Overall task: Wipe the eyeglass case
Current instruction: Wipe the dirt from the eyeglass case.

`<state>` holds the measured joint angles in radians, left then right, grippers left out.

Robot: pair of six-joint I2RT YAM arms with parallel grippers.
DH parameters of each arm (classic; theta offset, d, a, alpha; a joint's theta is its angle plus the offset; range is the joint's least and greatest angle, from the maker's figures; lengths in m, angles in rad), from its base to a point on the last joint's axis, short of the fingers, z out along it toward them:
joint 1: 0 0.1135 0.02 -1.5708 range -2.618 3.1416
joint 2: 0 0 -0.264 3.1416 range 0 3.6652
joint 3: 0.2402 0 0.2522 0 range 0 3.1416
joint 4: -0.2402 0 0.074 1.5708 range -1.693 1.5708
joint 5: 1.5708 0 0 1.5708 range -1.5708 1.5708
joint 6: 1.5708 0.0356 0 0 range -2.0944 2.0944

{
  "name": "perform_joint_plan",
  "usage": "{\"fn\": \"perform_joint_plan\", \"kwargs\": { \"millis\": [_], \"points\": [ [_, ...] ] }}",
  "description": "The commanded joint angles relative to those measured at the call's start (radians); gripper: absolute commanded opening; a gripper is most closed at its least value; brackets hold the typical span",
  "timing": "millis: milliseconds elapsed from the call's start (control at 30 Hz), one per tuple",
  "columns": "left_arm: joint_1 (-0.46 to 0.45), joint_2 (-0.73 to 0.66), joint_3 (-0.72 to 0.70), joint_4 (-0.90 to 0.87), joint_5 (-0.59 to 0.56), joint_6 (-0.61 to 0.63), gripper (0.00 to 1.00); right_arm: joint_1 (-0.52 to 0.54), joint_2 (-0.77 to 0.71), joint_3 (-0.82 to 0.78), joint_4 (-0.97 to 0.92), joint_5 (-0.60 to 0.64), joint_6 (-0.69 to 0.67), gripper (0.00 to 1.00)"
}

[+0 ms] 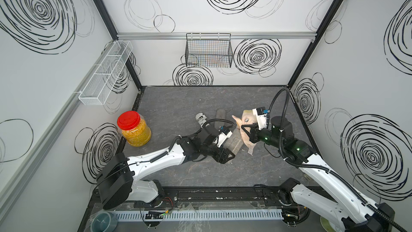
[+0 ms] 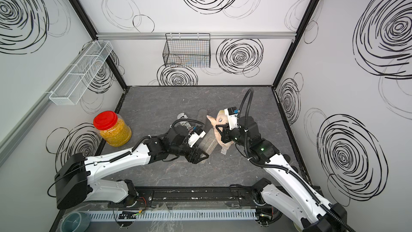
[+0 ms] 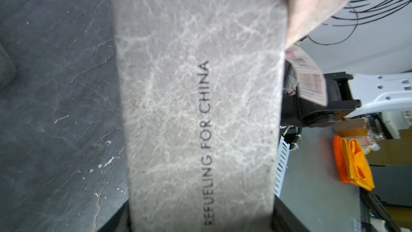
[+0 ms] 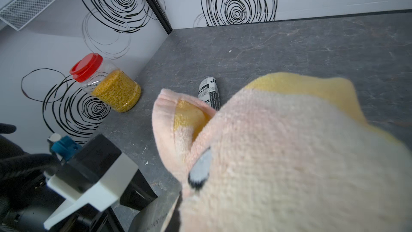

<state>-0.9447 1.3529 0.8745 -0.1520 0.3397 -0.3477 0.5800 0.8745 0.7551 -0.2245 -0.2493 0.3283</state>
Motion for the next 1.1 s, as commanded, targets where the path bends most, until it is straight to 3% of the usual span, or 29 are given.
{"fn": "perform_joint_plan", "kwargs": {
  "millis": [0,200,567,667,900,967,1067],
  "points": [
    [-0.056,0.035,0.094,-0.041,-0.160,0.100,0.71,0.010,0.050,0.035,0.005,-0.066,-0.009,0.04],
    [-0.114,0.051,0.146,-0.066,-0.289,0.128,0.71,0.020,0.113,0.002,-0.009,-0.147,0.023,0.04],
    [-0.048,-0.019,0.093,0.018,-0.280,0.090,0.71,0.054,0.100,-0.078,0.052,-0.398,0.029,0.04],
    [-0.045,-0.034,0.090,0.020,-0.282,0.093,0.71,0.050,0.109,-0.071,0.013,-0.303,0.022,0.03],
    [-0.050,-0.064,0.055,0.020,-0.277,0.088,0.70,-0.007,0.117,0.005,-0.109,0.086,0.038,0.03],
    [-0.055,-0.066,0.048,0.020,-0.284,0.086,0.70,-0.007,0.135,0.026,-0.113,0.099,0.024,0.03],
    [-0.060,-0.059,0.046,0.020,-0.292,0.086,0.70,-0.002,0.160,0.033,-0.073,-0.065,0.019,0.04]
  ]
}}
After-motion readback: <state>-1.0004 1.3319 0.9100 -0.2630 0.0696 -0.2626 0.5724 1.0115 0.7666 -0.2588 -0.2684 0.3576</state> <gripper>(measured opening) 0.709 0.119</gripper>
